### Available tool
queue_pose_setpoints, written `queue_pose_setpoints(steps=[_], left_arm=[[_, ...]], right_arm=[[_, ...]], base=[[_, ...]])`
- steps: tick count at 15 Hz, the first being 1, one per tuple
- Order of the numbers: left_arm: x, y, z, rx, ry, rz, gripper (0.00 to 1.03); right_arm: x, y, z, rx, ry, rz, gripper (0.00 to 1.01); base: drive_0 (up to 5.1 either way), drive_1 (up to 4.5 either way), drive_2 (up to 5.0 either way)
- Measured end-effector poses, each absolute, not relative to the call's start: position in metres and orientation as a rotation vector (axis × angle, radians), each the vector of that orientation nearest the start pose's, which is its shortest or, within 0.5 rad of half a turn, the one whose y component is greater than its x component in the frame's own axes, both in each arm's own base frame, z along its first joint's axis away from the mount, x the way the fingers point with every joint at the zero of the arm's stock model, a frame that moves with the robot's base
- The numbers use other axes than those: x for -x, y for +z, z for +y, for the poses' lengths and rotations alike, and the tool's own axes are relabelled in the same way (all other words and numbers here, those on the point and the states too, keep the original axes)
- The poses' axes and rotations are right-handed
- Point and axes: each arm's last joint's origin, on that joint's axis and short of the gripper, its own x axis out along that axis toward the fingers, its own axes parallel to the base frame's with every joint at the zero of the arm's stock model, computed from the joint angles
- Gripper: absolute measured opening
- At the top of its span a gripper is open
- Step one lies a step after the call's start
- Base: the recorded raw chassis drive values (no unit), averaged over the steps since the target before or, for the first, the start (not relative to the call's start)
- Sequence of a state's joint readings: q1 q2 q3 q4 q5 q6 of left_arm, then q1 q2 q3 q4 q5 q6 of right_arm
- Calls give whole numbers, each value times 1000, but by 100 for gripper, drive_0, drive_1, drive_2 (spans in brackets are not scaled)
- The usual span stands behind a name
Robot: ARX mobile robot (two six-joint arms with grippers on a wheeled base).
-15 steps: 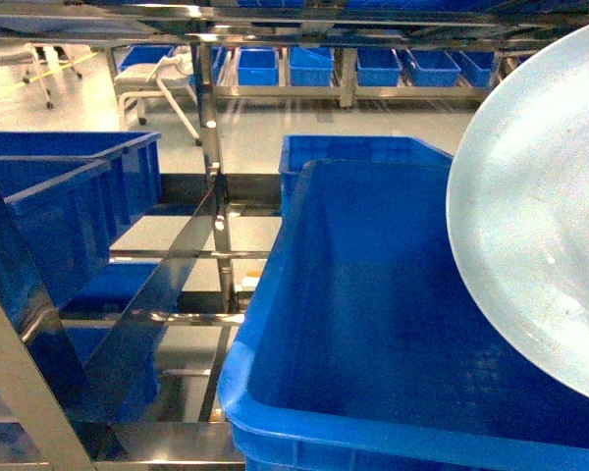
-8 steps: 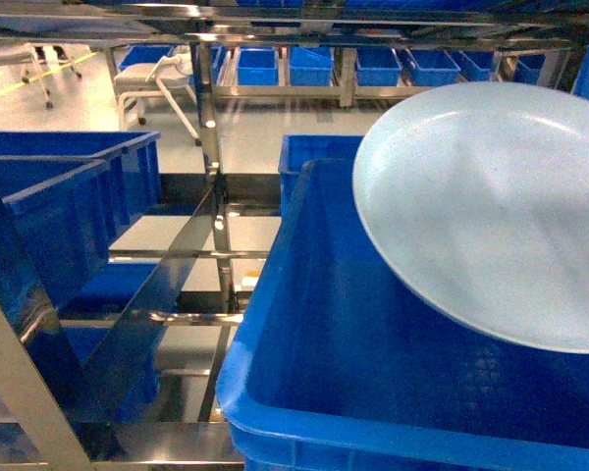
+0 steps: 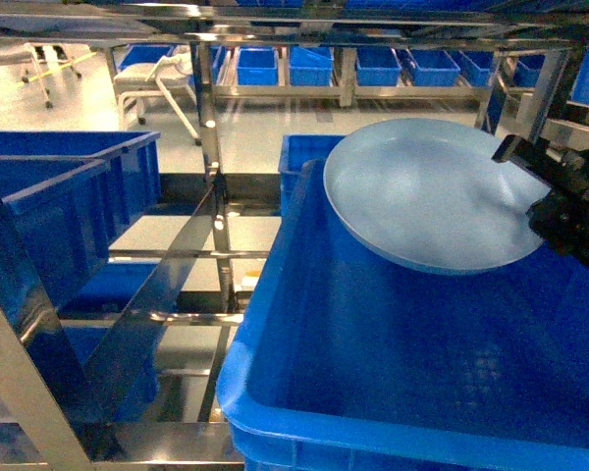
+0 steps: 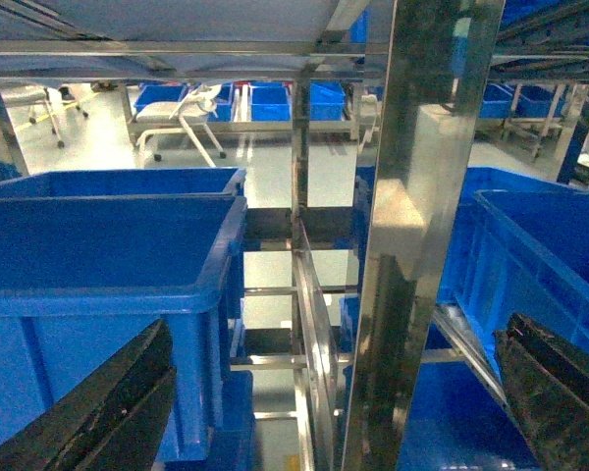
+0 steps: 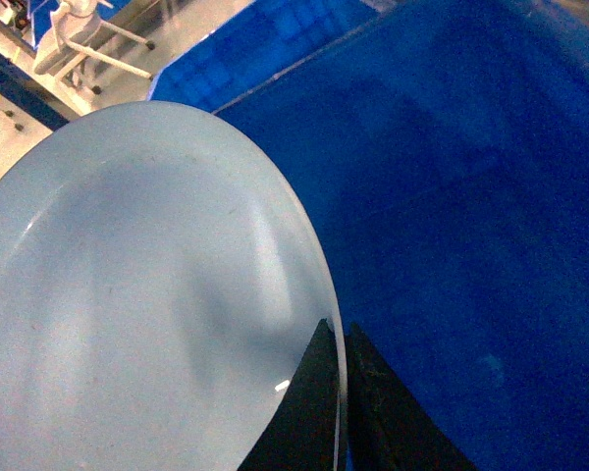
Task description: Place blue tray on left shelf second layer neatly
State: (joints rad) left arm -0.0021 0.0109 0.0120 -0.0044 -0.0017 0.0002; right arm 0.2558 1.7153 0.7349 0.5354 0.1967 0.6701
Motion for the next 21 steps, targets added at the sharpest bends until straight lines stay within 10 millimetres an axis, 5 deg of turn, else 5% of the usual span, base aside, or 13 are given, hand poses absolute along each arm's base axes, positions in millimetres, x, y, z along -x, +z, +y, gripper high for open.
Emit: queue_pose_setpoints(steps=[3, 8, 14, 18, 19, 21], left_arm=[[-98, 166, 0, 0, 0, 3, 98], [-98, 166, 0, 0, -1, 4, 98], [-98, 166, 0, 0, 0, 3, 98], [-98, 166, 0, 0, -1, 3, 98], [-98, 166, 0, 0, -1, 3, 98], [-98, 166, 0, 0, -1, 3, 98]], right_arm=[[-333, 120, 94, -591, -205, 544, 2], [-355, 104, 123, -638, -268, 544, 6], [-351, 136, 130, -717, -196, 493, 59], [-311, 176, 134, -746, -113, 472, 94], [-298, 180, 131, -744, -112, 484, 100], [-274, 176, 117, -724, -152, 524, 98]], base=[[0, 0, 0], [0, 0, 0], [0, 0, 0], [0, 0, 0], [0, 0, 0], [0, 0, 0]])
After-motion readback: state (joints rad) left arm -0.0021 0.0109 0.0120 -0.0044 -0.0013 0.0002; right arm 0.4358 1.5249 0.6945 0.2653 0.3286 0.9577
